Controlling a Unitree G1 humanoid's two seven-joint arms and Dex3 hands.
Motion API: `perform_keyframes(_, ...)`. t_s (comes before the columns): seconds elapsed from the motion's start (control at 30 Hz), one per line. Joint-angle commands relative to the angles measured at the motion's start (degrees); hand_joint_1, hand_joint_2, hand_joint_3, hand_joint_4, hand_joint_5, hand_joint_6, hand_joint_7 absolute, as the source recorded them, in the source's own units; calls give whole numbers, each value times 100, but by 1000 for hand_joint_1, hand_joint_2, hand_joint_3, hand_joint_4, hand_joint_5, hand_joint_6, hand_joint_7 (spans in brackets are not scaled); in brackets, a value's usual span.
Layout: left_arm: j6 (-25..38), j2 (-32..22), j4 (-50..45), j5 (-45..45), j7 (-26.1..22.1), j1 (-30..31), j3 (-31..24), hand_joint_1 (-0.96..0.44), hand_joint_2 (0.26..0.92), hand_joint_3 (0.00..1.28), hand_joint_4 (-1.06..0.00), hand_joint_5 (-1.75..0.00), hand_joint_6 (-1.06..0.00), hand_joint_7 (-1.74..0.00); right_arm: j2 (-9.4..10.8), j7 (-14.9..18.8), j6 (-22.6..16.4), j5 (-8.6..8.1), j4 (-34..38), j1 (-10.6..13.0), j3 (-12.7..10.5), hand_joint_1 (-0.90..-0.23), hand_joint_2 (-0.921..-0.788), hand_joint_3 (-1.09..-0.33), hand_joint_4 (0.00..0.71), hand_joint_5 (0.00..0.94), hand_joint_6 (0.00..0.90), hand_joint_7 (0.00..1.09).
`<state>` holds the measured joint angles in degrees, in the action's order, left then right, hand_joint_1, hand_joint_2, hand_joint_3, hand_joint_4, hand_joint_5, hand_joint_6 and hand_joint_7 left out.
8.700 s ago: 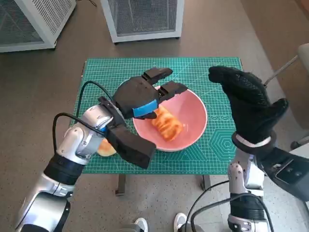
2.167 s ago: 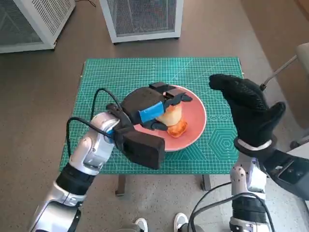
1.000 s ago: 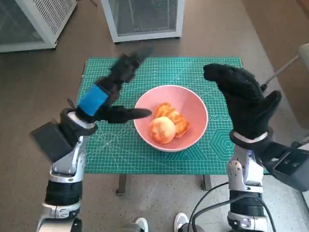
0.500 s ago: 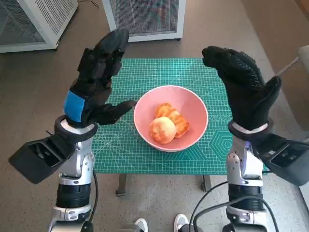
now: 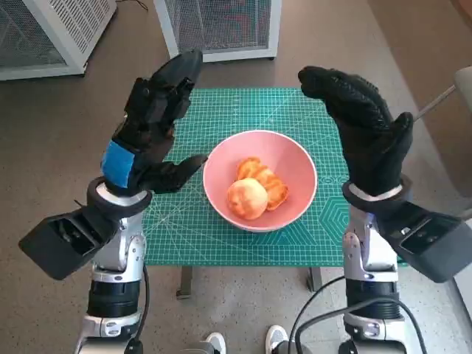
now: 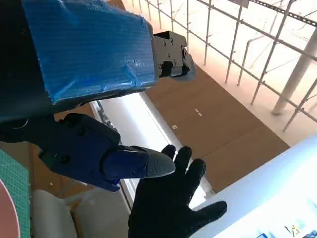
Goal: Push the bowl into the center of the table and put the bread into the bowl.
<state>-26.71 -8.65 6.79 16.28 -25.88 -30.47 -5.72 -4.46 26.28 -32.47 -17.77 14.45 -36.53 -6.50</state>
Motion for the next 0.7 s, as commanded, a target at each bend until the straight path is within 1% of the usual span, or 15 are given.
perform_keyframes(0.03,41,22,-92,-32,56,-9,62,-540,921,393,-90,-29,1,-504,-67,19,28,9,2,1,24,-488,-918,-471,299,0,68,669)
perform_keyframes(0.23,81,9,-135,-77,102,-23,90,-541,921,403,-96,-33,1,-521,-103,74,9,-23,50,-24,25,-485,-921,-460,291,0,57,674)
perform_keyframes(0.7,150,12,-92,0,105,-57,78,-548,921,412,-98,-37,1,-523,-125,88,47,-58,141,-76,47,-472,-921,-464,283,0,48,677)
